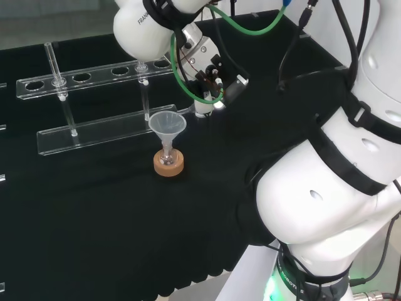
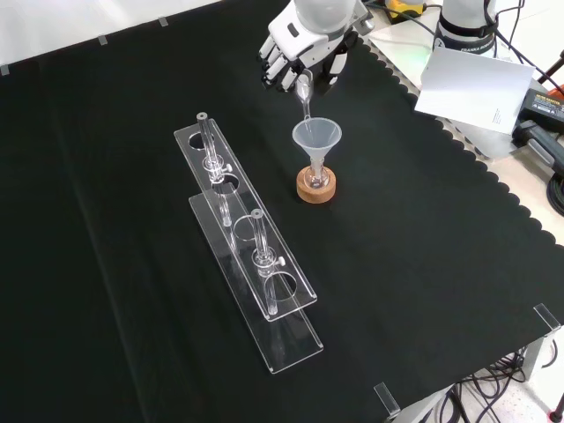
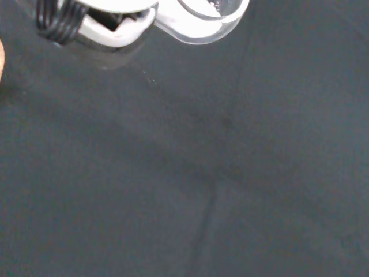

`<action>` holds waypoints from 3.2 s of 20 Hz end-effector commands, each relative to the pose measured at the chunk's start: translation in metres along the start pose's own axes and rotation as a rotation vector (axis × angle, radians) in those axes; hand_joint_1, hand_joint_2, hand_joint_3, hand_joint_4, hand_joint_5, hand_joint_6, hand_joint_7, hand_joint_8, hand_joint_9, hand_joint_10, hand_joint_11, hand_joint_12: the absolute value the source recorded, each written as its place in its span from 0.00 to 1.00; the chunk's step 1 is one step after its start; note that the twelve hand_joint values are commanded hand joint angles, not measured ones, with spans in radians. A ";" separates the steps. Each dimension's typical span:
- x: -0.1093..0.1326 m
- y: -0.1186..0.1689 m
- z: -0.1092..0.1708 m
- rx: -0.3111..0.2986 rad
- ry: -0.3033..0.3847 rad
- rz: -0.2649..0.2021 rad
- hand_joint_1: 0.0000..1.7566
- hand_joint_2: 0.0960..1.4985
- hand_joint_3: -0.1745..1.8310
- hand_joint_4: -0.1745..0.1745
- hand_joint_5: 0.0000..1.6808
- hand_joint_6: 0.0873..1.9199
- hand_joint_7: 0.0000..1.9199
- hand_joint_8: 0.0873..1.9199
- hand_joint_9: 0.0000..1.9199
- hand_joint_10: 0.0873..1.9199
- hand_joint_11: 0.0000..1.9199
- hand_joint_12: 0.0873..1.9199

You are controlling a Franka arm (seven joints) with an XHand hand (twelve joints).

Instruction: Pour all the NaCl from the weighing funnel into the round-bottom flask.

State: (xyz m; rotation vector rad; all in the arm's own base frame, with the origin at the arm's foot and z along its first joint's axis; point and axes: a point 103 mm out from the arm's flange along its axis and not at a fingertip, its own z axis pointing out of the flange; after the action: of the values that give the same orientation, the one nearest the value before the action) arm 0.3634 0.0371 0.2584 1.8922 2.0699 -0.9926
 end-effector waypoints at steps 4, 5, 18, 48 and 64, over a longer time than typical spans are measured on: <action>0.002 -0.001 -0.006 0.004 -0.063 -0.008 0.64 0.44 0.36 1.00 0.76 0.29 0.33 0.31 0.51 0.13 0.43 0.52; 0.002 -0.001 -0.007 0.003 -0.069 -0.009 0.64 0.44 0.36 1.00 0.76 0.29 0.32 0.31 0.51 0.13 0.43 0.52; 0.005 -0.003 -0.018 0.014 -0.163 -0.007 0.64 0.44 0.36 1.00 0.76 0.29 0.32 0.31 0.51 0.12 0.43 0.51; 0.019 -0.001 -0.035 0.002 -0.352 -0.026 0.64 0.45 0.35 1.00 0.75 0.30 0.31 0.31 0.51 0.12 0.44 0.51; 0.025 0.003 -0.039 0.040 -0.403 -0.022 0.63 0.45 0.35 1.00 0.75 0.31 0.31 0.31 0.51 0.11 0.43 0.51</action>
State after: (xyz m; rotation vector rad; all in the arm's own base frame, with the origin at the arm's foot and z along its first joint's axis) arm 0.3718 0.0731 0.2773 1.5710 1.8829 -1.2534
